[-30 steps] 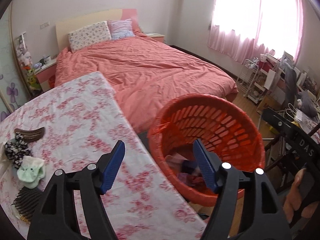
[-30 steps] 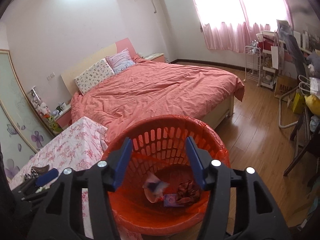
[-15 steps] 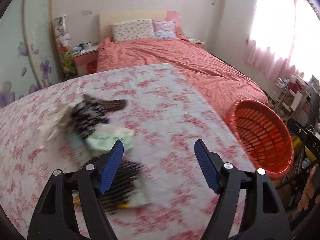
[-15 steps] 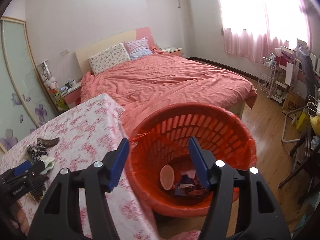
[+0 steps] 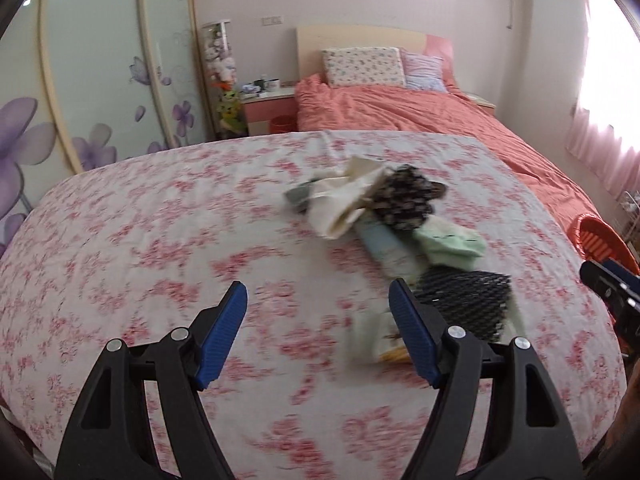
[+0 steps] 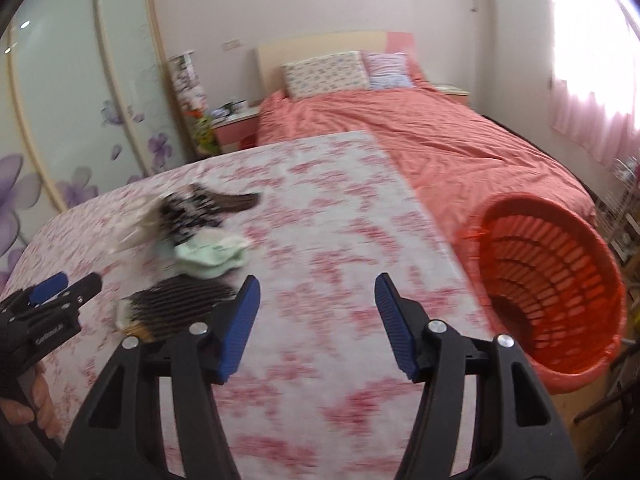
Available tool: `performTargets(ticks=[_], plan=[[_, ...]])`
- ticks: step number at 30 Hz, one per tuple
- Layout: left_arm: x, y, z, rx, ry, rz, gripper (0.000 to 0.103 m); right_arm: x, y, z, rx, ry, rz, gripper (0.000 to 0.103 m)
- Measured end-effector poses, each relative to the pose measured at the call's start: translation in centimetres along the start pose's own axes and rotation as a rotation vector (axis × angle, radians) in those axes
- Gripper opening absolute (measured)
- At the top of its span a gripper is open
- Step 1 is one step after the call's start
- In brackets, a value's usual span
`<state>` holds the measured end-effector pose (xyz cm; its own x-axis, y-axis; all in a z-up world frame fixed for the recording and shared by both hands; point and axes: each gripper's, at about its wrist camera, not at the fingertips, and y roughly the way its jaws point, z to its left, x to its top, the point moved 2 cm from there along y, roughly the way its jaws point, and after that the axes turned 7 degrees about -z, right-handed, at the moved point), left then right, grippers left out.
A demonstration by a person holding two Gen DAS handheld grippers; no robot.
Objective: Collect trash
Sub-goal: 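Return to the table and grasp the black mesh pad with the right tool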
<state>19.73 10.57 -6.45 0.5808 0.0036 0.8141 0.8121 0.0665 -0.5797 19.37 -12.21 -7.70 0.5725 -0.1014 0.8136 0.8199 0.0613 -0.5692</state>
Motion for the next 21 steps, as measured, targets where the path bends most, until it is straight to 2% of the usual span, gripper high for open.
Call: performTargets(ticks=[3, 6, 11, 12, 14, 16, 17, 21], plan=[[-0.4, 0.0, 2.0, 0.019, -0.032, 0.008, 0.073, -0.4, 1.0, 3.2, 0.054, -0.043, 0.021, 0.048], [-0.8, -0.1, 3.5, 0.030, -0.056, 0.017, 0.073, -0.9, 2.0, 5.7, 0.090, -0.081, 0.041, 0.048], [-1.6, 0.0, 4.8, 0.030, -0.081, 0.033, 0.073, -1.9, 4.1, 8.0, 0.086, -0.130, 0.092, 0.048], [-1.7, 0.1, 4.9, 0.029, -0.086, 0.036, 0.073, -2.1, 4.4, 8.2, 0.078, -0.138, 0.104, 0.044], [-1.9, 0.2, 5.0, 0.023, -0.093, 0.042, 0.073, -2.7, 5.0, 8.2, 0.073, -0.149, 0.120, 0.030], [-2.0, 0.2, 5.0, 0.015, -0.096, 0.046, 0.073, -2.8, 5.0, 8.2, 0.074, -0.146, 0.116, 0.022], [-2.1, 0.2, 4.8, 0.010, -0.095, 0.047, 0.073, -2.7, 5.0, 8.0, 0.072, -0.147, 0.115, 0.014], [-2.0, 0.4, 4.0, -0.018, -0.094, 0.052, 0.073, -2.4, 4.6, 7.2, 0.074, -0.128, 0.111, 0.008]])
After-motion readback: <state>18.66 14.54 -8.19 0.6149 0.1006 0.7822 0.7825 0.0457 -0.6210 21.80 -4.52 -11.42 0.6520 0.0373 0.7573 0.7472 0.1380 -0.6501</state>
